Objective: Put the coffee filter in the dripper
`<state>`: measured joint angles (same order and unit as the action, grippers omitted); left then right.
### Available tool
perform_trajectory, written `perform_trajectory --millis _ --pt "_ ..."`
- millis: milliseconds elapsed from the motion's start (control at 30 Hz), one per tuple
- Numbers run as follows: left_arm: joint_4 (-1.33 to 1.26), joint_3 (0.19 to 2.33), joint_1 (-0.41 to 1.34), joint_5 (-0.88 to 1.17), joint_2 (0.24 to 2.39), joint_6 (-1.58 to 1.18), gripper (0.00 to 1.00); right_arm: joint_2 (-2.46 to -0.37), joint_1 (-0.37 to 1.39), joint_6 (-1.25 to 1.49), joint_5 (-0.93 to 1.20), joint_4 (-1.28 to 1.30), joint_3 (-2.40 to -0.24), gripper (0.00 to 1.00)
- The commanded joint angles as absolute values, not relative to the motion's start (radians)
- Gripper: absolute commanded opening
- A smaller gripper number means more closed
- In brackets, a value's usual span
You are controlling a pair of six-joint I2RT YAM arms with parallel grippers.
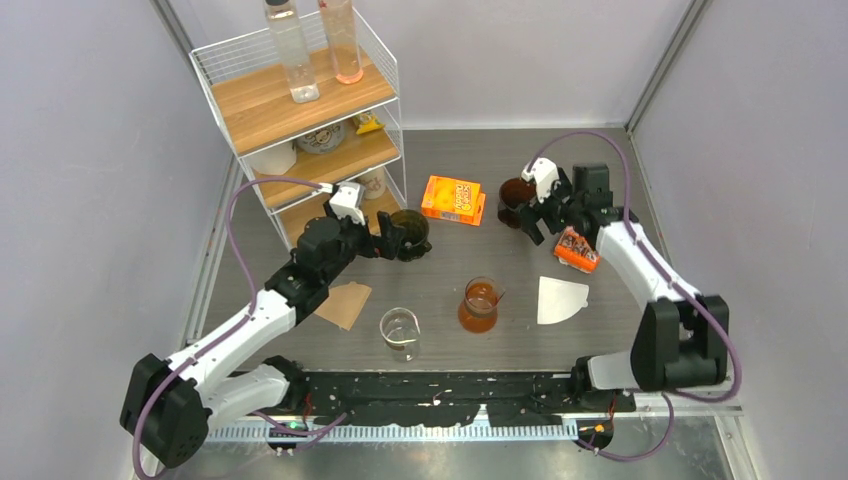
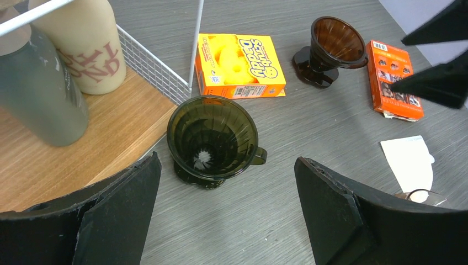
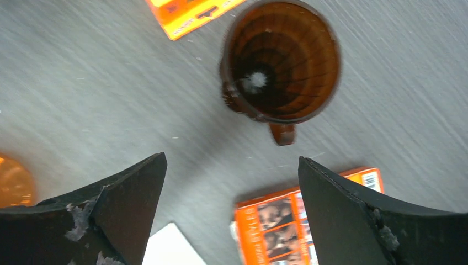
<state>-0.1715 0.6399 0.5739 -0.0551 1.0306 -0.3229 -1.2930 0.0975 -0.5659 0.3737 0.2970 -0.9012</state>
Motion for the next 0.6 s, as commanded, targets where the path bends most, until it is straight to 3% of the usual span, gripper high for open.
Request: perform_trajectory --millis 0,267,567 --pt "-0.189 0.674 0.577 -0.072 1.004 -0.29 0.99 -1.444 0.039 -0.793 0.371 0.421 -1.082 0.96" --pt "-0.209 0.663 0.576 -0.087 1.0 -0.298 0.99 -1.686 -0.017 -0.836 0.433 0.587 -1.322 1.0" --pt "-0.216 0.665 0.576 -0.098 1.017 -0.302 0.99 -1.823 -0.018 -0.797 0.49 0.591 -1.406 0.91"
